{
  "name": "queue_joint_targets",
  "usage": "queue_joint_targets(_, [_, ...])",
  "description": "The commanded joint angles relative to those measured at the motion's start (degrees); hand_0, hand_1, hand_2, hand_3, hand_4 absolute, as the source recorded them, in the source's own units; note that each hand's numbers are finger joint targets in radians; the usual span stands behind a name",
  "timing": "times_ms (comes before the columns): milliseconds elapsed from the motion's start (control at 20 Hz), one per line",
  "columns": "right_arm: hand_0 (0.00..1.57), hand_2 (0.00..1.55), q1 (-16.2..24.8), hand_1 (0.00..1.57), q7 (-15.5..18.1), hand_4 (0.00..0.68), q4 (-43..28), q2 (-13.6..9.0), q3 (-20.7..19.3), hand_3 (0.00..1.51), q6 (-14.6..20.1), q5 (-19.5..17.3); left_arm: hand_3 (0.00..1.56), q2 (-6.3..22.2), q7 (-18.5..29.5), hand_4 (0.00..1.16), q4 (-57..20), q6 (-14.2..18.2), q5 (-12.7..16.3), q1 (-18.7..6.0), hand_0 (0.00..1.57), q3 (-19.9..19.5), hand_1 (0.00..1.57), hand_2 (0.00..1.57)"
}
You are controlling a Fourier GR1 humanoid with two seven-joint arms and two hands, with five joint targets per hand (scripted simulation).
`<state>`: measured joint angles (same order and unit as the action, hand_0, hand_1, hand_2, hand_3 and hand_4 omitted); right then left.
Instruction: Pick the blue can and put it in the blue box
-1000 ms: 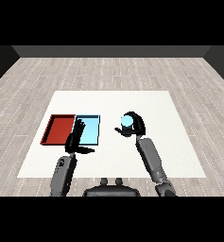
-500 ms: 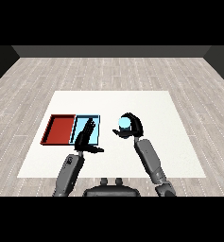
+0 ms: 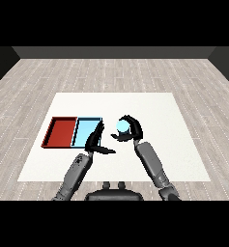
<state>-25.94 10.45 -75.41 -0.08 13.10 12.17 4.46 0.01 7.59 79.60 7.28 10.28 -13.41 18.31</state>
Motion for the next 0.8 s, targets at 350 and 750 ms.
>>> queue_joint_targets(350, [1.43, 1.46, -2.0, 1.43, -1.2, 0.608, 0.3, 0.1, 2.4, 1.43, 0.5, -0.5, 0.0, 0.0, 3.6, 0.0, -7.2, 6.5, 3.9, -3.6, 0.0, 7.4, 0.0, 0.0])
queue_joint_targets(750, [1.43, 1.46, -1.4, 1.43, 1.1, 0.612, -0.5, 0.1, 7.3, 1.42, 1.9, 0.8, 0.0, 0.0, 5.9, 0.0, -15.1, 2.6, 7.4, -9.1, 0.0, 4.2, 0.0, 0.0])
